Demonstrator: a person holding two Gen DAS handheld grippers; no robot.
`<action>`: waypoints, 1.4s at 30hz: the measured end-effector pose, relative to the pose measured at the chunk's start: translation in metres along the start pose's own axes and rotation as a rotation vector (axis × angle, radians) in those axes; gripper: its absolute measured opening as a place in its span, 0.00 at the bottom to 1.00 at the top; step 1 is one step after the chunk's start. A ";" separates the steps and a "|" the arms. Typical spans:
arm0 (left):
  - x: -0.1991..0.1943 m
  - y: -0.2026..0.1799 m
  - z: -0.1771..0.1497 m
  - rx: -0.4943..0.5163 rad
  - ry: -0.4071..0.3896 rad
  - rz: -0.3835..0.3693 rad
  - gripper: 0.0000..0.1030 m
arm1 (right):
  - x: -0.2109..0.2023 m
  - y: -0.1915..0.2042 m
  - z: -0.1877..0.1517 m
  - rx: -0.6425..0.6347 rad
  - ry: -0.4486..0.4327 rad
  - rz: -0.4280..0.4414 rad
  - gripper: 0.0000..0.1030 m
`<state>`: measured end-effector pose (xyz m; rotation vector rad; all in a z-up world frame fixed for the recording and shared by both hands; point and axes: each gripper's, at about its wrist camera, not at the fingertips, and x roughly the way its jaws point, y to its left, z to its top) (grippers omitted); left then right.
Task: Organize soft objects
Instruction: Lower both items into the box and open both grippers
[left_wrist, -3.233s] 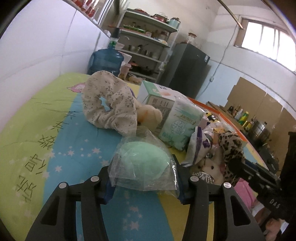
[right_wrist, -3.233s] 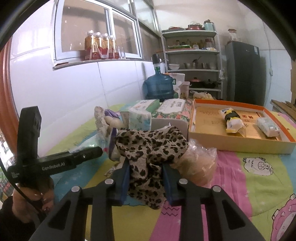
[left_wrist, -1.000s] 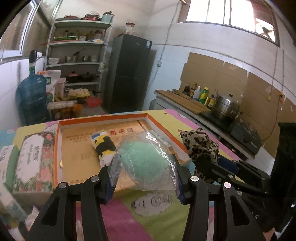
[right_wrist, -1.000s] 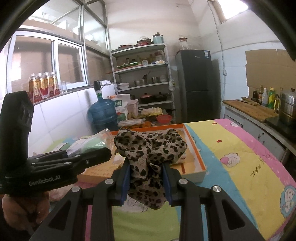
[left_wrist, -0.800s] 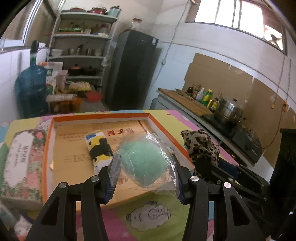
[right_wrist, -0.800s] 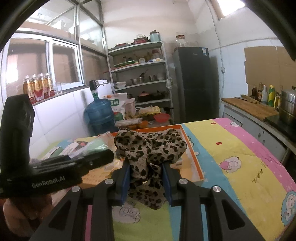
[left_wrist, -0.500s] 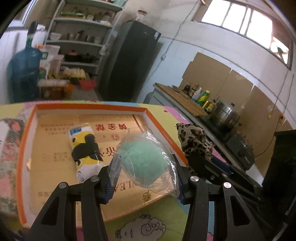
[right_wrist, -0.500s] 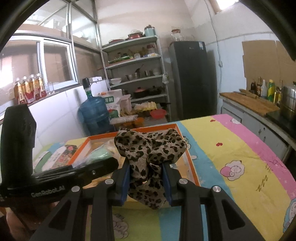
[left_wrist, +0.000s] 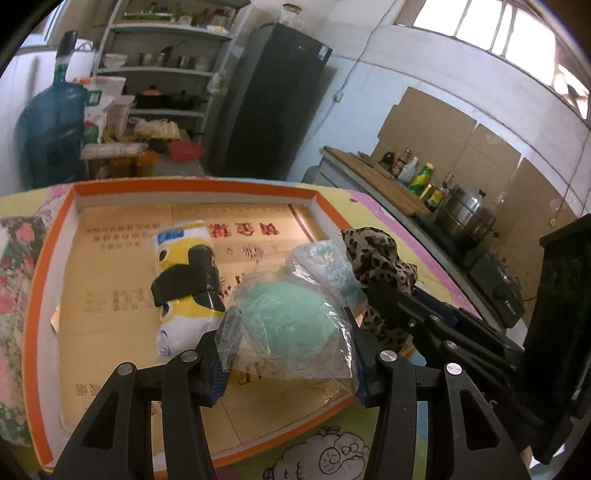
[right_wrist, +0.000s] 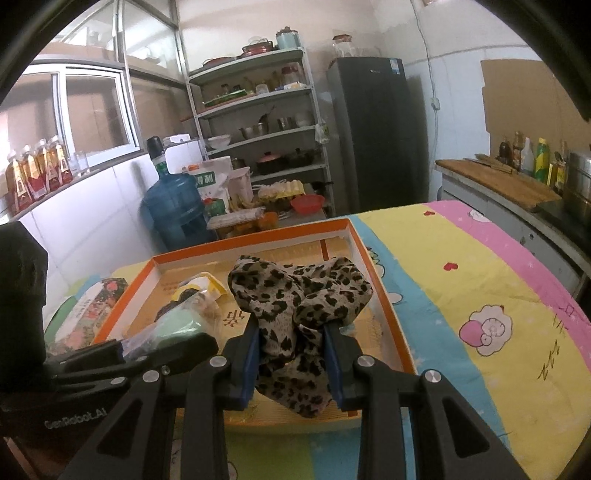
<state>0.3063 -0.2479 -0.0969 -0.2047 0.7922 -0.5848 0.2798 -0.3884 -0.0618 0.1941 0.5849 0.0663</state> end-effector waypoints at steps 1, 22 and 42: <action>0.000 0.001 0.000 -0.006 0.004 -0.006 0.51 | 0.002 0.000 0.000 0.001 0.006 0.000 0.31; -0.016 0.005 0.002 -0.049 -0.059 -0.078 0.72 | -0.003 -0.013 -0.003 0.049 0.009 0.024 0.61; -0.050 0.016 0.004 -0.073 -0.172 -0.135 0.72 | -0.054 -0.004 -0.013 0.102 -0.101 0.037 0.61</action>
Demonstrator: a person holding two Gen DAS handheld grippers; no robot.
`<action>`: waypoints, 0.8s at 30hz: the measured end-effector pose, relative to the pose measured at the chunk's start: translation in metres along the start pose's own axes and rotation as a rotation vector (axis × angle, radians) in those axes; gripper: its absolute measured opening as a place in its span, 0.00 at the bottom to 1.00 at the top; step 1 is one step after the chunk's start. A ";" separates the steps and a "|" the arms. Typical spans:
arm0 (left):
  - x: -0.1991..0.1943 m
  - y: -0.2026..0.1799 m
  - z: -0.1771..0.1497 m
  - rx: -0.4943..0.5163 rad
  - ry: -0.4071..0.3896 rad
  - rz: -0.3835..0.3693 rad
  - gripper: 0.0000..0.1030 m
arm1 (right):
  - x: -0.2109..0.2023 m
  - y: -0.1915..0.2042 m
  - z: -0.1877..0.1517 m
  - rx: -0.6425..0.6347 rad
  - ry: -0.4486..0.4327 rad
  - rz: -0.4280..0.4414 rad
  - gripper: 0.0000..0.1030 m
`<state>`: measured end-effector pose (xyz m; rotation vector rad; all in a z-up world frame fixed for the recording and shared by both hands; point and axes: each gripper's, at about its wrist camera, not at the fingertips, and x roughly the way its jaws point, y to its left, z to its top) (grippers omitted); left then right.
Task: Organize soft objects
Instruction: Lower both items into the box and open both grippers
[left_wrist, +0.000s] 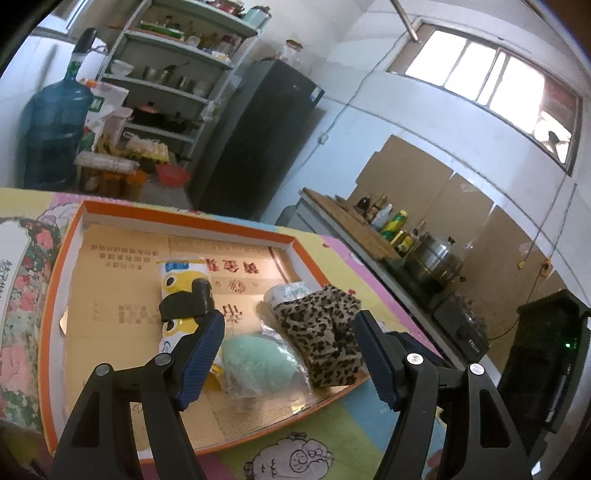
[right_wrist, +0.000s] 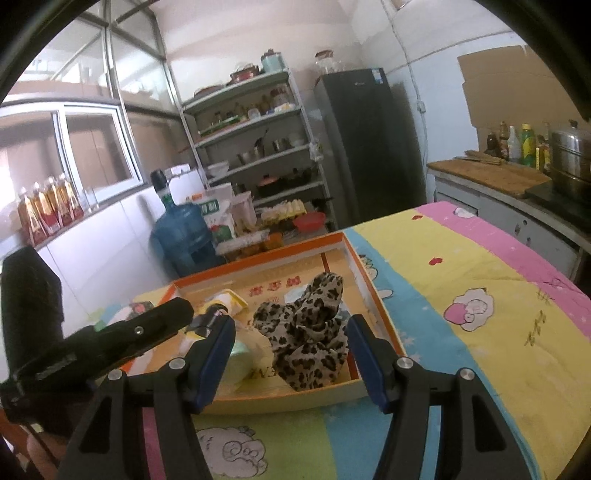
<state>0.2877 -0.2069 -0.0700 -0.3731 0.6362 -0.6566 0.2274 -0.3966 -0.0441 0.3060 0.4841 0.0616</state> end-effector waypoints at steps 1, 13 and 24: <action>-0.002 -0.001 0.000 0.007 -0.009 -0.005 0.72 | -0.003 0.001 0.000 0.002 -0.005 0.000 0.61; -0.020 -0.027 -0.004 0.087 -0.041 0.032 0.72 | -0.047 0.024 -0.007 -0.036 -0.035 -0.026 0.61; -0.102 -0.009 -0.023 0.058 -0.095 0.070 0.72 | -0.061 0.064 -0.019 -0.070 -0.048 0.034 0.61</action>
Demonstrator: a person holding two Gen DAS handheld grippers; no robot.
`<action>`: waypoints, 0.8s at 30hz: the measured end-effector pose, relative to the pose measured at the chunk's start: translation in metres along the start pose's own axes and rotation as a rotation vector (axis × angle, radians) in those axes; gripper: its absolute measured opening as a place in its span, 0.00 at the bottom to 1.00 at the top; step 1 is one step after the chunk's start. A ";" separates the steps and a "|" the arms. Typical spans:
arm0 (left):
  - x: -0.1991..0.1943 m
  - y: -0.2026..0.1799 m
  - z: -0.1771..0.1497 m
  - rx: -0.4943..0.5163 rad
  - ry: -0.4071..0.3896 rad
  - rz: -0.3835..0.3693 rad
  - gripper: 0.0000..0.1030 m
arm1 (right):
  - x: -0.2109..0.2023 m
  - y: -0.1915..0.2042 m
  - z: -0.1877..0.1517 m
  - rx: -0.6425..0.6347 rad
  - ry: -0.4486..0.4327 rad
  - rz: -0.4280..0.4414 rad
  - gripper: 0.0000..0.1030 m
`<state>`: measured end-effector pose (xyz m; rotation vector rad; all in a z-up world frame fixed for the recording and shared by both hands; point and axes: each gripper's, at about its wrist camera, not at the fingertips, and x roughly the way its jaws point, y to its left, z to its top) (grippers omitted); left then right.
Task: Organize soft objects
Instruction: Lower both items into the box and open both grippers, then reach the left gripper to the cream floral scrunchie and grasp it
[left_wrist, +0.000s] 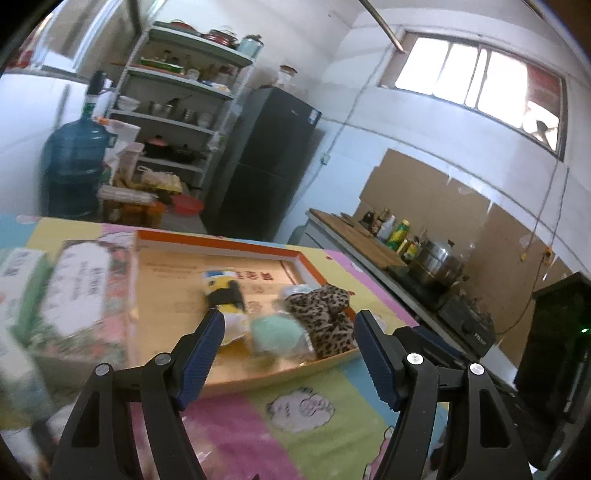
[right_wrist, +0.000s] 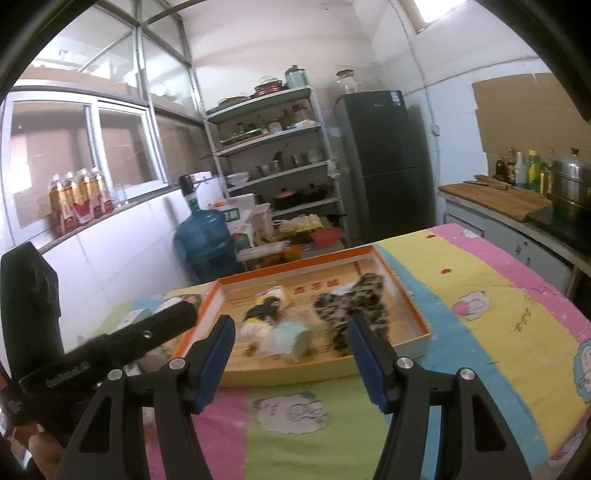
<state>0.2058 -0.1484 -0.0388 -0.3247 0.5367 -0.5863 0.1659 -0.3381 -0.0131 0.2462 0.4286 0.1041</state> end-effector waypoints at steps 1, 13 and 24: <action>-0.008 0.004 -0.001 -0.009 -0.010 0.005 0.72 | 0.000 0.006 -0.002 -0.004 0.003 0.010 0.61; -0.103 0.053 -0.015 -0.026 -0.114 0.136 0.72 | -0.003 0.058 -0.026 -0.039 0.031 0.088 0.61; -0.174 0.103 -0.030 -0.033 -0.173 0.271 0.72 | -0.005 0.124 -0.038 -0.129 0.050 0.178 0.61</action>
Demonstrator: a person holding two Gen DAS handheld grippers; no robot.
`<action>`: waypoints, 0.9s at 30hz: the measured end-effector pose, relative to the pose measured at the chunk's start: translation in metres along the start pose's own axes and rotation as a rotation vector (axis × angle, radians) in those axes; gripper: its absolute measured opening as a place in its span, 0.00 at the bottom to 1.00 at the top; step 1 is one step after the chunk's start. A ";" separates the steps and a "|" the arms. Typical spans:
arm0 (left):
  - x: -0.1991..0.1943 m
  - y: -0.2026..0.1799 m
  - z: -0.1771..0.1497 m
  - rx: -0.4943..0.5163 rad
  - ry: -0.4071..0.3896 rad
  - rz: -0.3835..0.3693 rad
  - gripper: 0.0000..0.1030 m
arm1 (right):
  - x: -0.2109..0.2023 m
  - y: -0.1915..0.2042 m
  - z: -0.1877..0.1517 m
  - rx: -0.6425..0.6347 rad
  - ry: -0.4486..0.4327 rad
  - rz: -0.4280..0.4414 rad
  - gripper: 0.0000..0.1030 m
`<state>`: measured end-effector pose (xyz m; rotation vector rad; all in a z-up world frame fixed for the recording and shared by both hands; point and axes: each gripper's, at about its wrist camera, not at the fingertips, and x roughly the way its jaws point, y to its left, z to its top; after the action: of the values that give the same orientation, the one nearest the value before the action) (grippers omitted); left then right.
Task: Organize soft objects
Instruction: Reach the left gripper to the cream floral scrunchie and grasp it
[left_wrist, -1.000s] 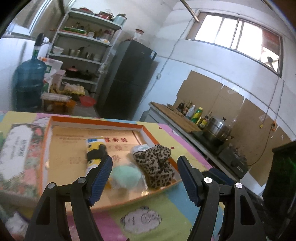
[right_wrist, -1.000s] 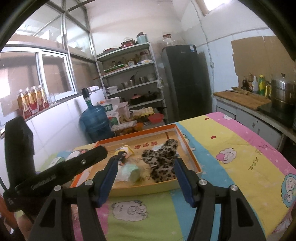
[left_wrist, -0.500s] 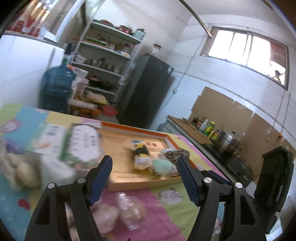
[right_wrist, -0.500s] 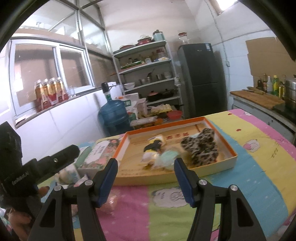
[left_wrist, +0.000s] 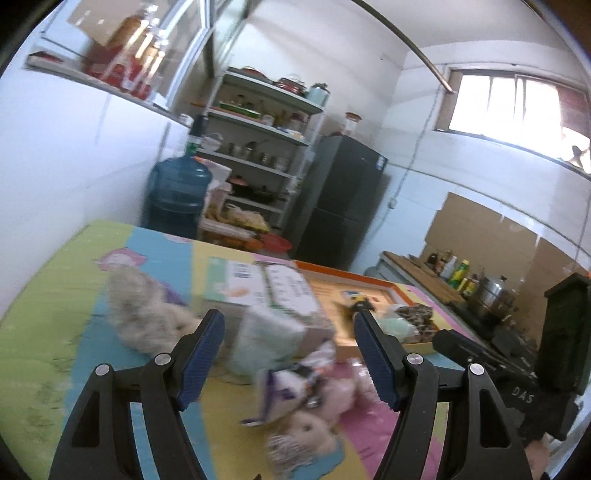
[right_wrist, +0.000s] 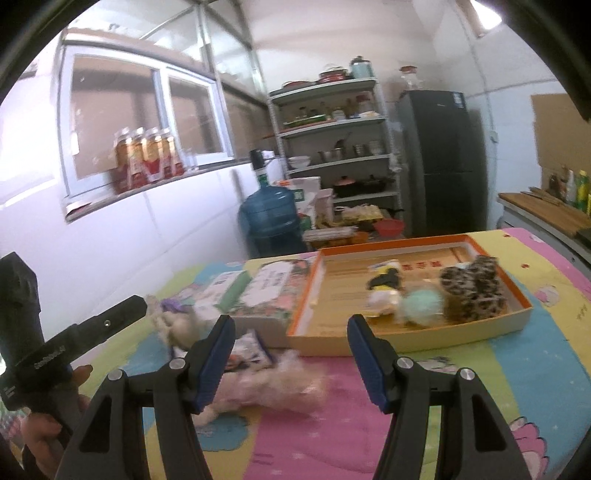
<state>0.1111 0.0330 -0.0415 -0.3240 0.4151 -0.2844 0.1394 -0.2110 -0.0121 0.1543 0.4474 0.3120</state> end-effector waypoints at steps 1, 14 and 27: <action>-0.004 0.008 0.000 -0.004 -0.003 0.013 0.72 | 0.002 0.006 0.001 -0.010 0.003 0.008 0.61; 0.003 0.067 -0.001 -0.041 0.058 0.149 0.72 | 0.042 0.083 -0.003 -0.124 0.067 0.141 0.61; 0.056 0.101 -0.004 -0.159 0.177 0.148 0.71 | 0.077 0.101 -0.011 -0.147 0.131 0.185 0.61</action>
<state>0.1785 0.1049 -0.1010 -0.4236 0.6348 -0.1354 0.1737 -0.0893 -0.0307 0.0319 0.5391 0.5372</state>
